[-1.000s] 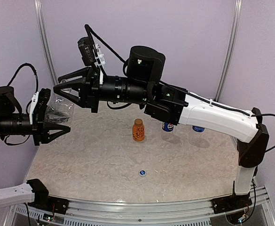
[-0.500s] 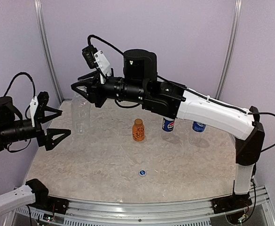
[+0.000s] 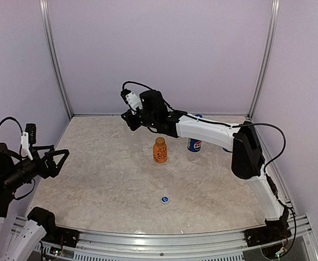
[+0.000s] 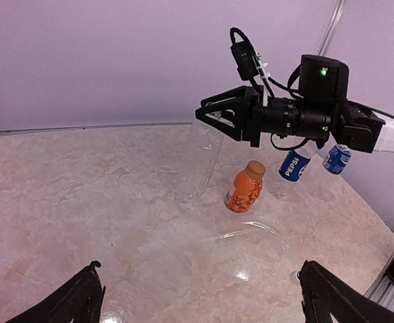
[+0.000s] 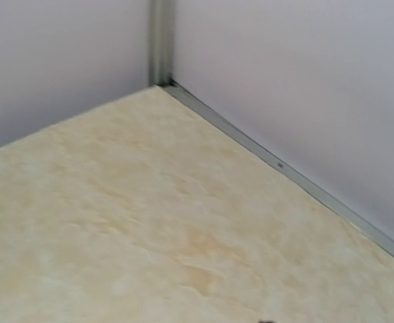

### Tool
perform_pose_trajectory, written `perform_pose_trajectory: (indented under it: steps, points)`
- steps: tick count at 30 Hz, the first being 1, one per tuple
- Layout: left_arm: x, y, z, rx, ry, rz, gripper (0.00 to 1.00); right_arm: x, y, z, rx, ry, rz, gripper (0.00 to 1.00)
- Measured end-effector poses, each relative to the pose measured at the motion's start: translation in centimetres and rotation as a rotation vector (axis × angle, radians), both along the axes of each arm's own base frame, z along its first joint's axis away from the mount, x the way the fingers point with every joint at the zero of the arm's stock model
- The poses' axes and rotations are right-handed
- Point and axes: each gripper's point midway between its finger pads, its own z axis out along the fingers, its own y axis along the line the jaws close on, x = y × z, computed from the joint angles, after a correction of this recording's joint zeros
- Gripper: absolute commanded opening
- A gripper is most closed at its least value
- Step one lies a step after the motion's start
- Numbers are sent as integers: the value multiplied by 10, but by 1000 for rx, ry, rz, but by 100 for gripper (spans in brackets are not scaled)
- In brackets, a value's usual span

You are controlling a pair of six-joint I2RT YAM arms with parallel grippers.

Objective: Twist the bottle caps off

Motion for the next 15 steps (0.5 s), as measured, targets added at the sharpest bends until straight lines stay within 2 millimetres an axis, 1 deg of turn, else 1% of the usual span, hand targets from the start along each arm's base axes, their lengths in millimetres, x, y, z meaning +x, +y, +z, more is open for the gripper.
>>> perform_pose_trajectory:
  steps: [1,3,6,10,15]
  points:
    - [1,1,-3,-18,8,10,99,9,-2,-6,5,8,-15,0]
    - [3,1,-5,-47,19,17,99,24,-5,-12,19,13,-36,0]
    - [4,0,-9,-76,30,14,99,39,-9,-13,40,15,-60,0]
    - [4,-2,-14,-89,44,9,99,41,-9,-12,54,16,-63,0]
    - [5,-3,-14,-94,41,2,99,40,-8,-16,64,28,-57,0]
